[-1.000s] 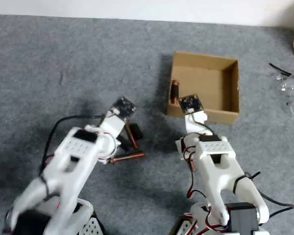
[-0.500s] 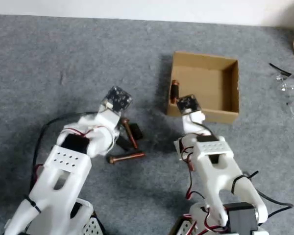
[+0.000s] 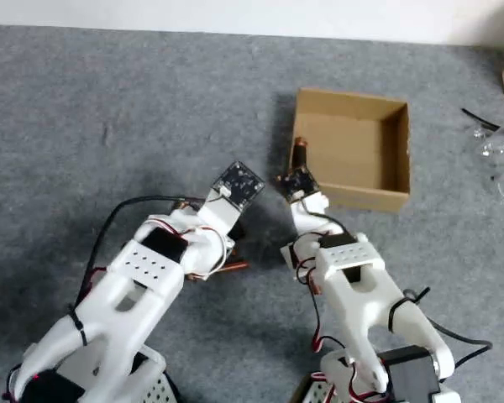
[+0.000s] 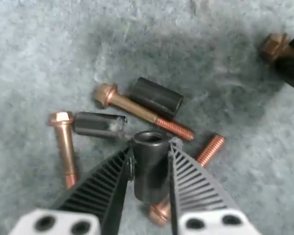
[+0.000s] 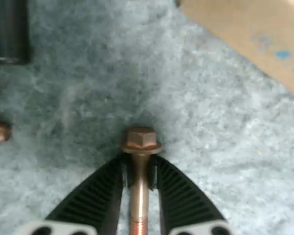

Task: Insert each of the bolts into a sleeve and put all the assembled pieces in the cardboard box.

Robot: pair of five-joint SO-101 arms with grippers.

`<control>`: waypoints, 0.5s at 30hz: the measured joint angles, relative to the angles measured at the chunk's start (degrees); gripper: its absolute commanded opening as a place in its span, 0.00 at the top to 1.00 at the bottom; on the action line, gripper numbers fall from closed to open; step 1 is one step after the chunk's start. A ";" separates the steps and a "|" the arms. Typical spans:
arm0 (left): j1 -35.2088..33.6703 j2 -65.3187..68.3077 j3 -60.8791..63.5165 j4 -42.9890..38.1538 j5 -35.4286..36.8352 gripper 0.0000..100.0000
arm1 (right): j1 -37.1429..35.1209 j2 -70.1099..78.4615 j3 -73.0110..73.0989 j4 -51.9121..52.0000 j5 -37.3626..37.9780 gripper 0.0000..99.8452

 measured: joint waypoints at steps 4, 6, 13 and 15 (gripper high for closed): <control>0.53 1.05 0.00 0.00 -0.18 0.99 | 0.79 0.00 0.00 0.00 0.00 0.98; 2.29 1.41 0.00 0.00 -2.37 0.95 | 1.41 0.00 0.00 0.00 0.00 0.95; 6.95 1.49 0.00 0.00 -4.04 0.84 | 2.20 -0.09 0.18 0.00 -0.09 0.84; 6.95 1.49 0.26 0.00 -4.04 0.84 | 2.20 -0.18 0.18 0.00 -0.18 0.84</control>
